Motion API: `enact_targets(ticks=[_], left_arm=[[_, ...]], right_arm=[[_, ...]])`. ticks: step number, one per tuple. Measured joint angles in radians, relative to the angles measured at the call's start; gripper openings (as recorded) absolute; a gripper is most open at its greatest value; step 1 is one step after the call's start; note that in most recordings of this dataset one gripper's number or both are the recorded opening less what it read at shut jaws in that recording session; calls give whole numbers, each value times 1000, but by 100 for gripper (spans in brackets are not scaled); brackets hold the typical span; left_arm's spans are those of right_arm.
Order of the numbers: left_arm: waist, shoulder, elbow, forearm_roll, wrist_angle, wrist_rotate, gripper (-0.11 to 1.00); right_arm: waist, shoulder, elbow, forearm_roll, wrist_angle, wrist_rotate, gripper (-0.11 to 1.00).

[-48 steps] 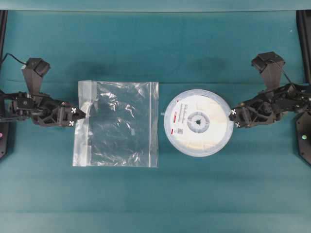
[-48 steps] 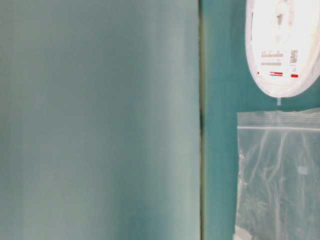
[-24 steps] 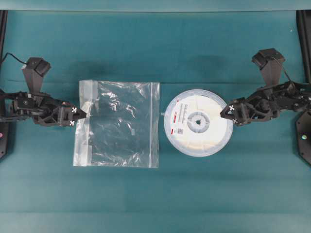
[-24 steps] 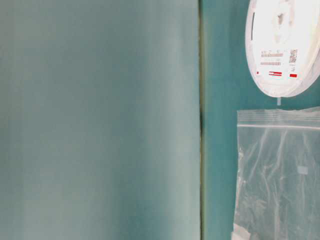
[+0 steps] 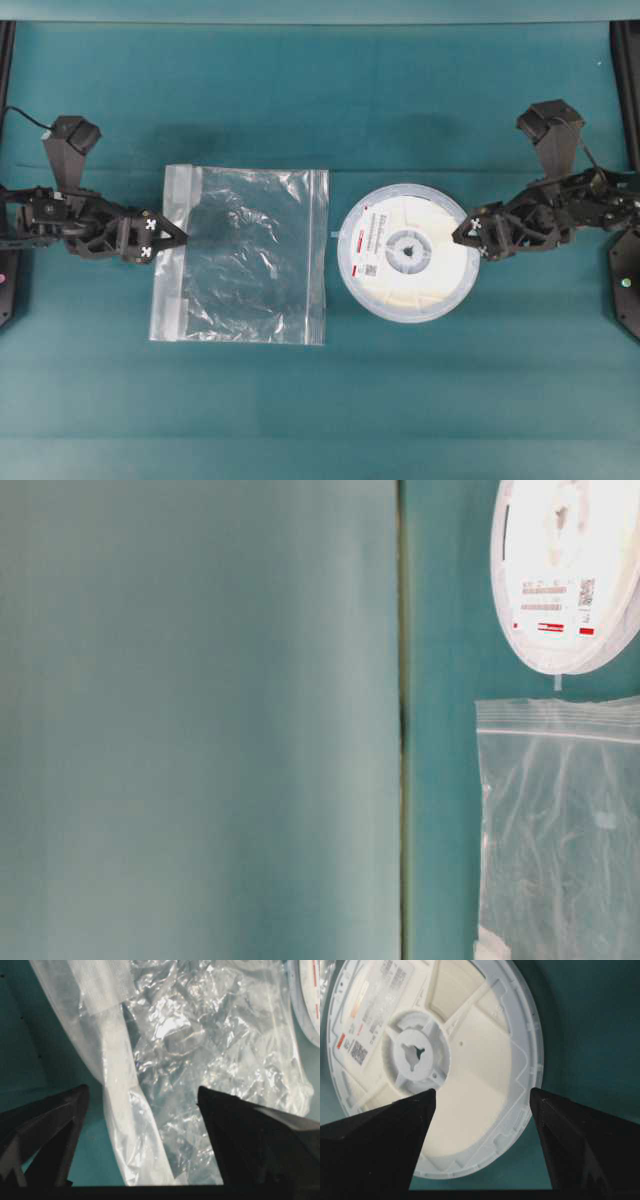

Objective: Take out the reel from the clear zip bag.

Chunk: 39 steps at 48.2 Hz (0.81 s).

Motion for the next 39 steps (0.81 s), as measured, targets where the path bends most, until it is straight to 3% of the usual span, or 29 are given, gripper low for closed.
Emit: enact_targets(ticks=[9, 21, 33, 39], left_arm=[[-2, -63, -3, 0, 75, 2, 94], [-2, -265, -9, 2, 192, 12, 94], [-2, -502, -12, 2, 328, 18, 94], [-3, -600, -12, 5, 365, 57, 94]], right_arm=[[8, -2, 0, -2, 0, 0, 92], [21, -35, -21, -29, 0, -6, 92], [26, -126, -51, -48, 0, -66, 92], [41, -181, -66, -61, 0, -115, 92]])
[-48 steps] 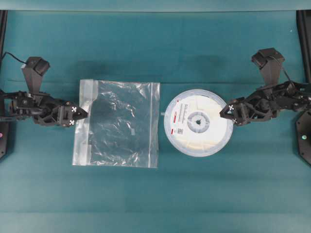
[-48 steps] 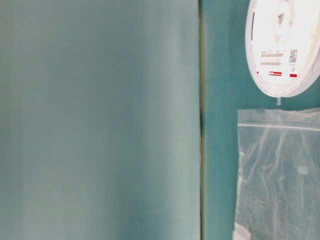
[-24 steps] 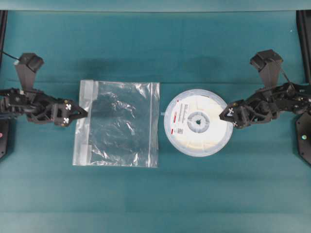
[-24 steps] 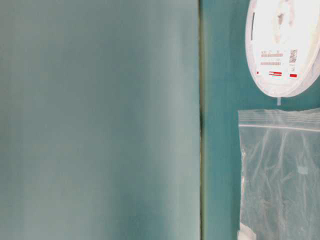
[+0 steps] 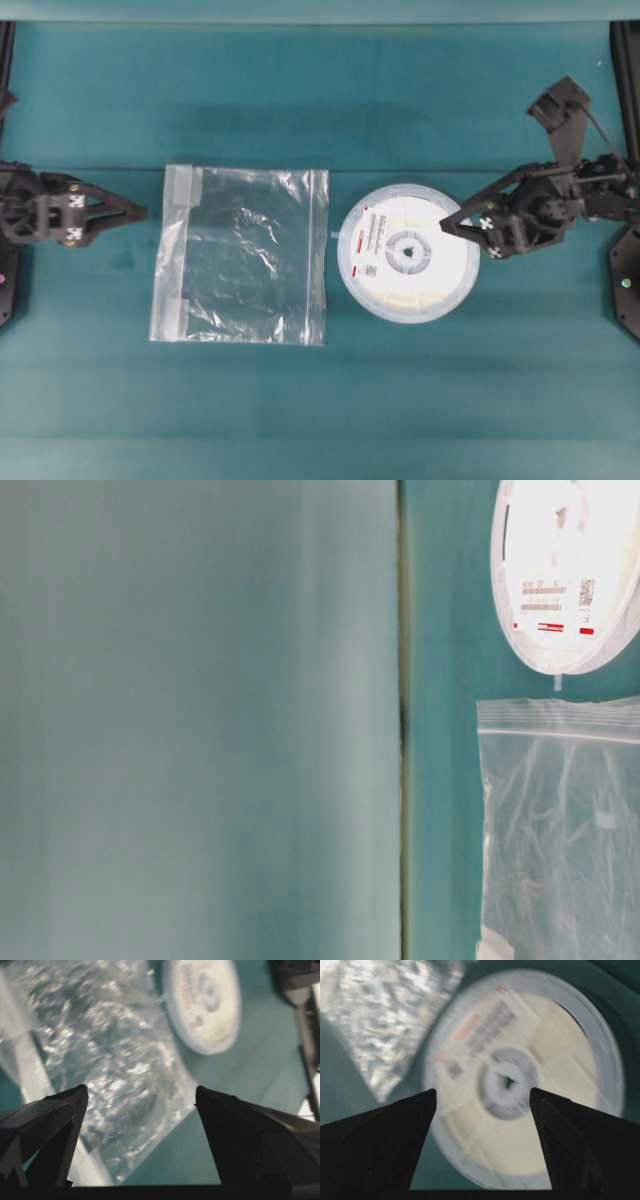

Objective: Take out the reel from the clear zip bag.

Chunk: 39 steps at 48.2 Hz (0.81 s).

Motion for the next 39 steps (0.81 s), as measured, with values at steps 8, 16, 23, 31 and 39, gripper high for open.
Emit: enact_targets(ticks=[8, 16, 23, 31, 39], left_arm=[[-23, -109, -11, 0, 40, 109, 94], [-64, -176, -28, 0, 52, 198, 94], [-118, -195, -35, 0, 54, 261, 94], [-155, -195, -48, 0, 52, 348, 93], [-166, -201, -66, 3, 51, 491, 93]], right_arm=[[31, -64, -12, -5, -2, -83, 92], [63, -138, -26, -5, -17, -178, 91], [86, -187, -40, -6, -26, -253, 91], [120, -236, -43, -6, -28, -354, 91], [140, -285, -43, -6, -29, -430, 91]])
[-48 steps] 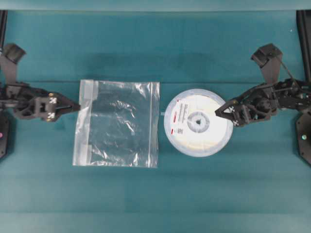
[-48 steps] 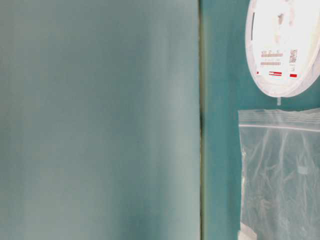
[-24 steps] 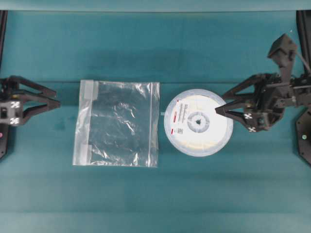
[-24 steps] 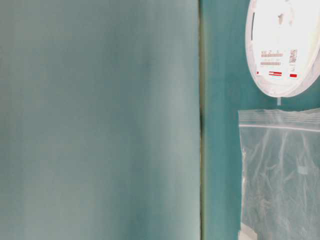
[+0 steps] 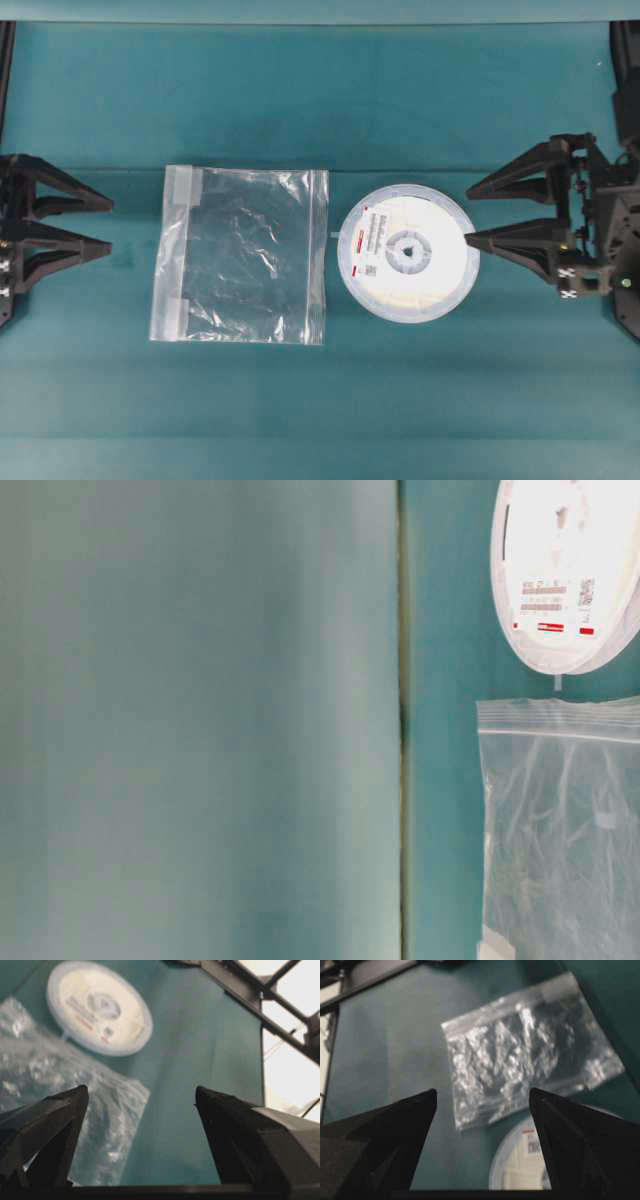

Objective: Take out the reel from the clear zip bag.

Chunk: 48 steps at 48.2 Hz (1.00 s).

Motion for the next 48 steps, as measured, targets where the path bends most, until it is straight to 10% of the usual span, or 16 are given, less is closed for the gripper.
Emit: enact_targets(ticks=[14, 48], left_arm=[[-2, -54, -25, 0, -21, 213, 90], [-2, -103, -44, 0, -23, 236, 90]], right_arm=[[2, -126, 2, 2, 5, -101, 91], [3, -207, 2, 0, 38, -117, 92]])
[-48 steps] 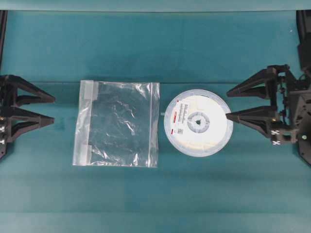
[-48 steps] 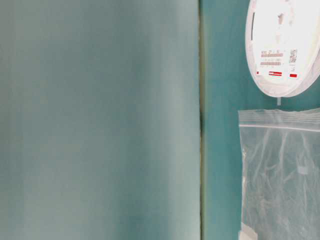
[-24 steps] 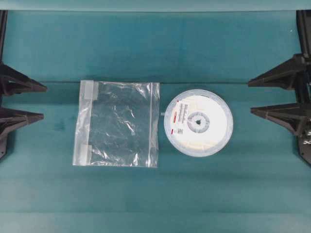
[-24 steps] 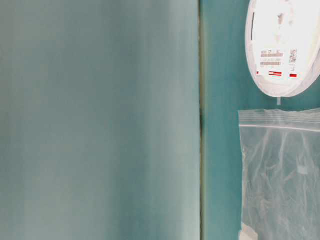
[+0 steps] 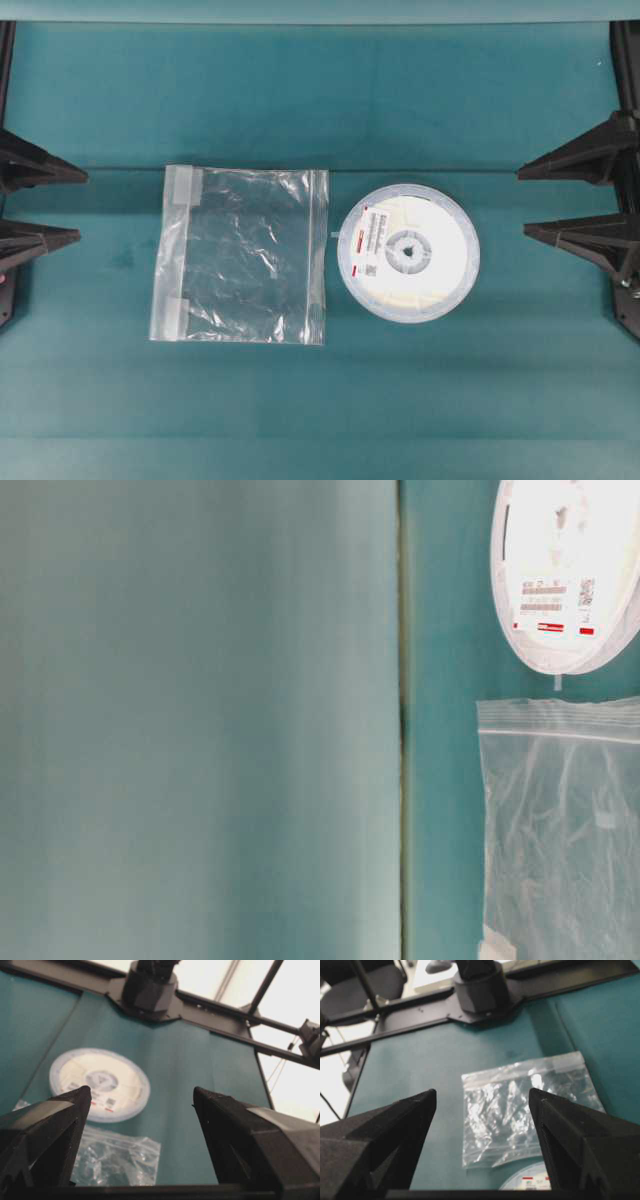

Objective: Take out the reel from the clear zip bag.

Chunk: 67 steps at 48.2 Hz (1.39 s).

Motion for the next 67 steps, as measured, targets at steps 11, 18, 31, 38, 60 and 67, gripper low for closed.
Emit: enact_targets(ticks=[11, 18, 31, 38, 60, 67], left_arm=[[0, 0, 0, 0, 0, 0, 90], [0, 0, 0, 0, 0, 0, 90], [-2, 0, 0, 0, 0, -2, 90], [-2, 0, 0, 0, -2, 0, 90], [-2, 0, 0, 0, 0, 0, 90], [-2, 0, 0, 0, 0, 0, 90]], right_arm=[[-2, 0, 0, 0, 0, 0, 91], [0, 0, 0, 0, 0, 0, 91], [0, 0, 3, 0, 0, 0, 91], [0, 0, 3, 0, 0, 0, 91], [0, 0, 9, 0, 0, 0, 91], [0, 0, 15, 0, 0, 0, 91]])
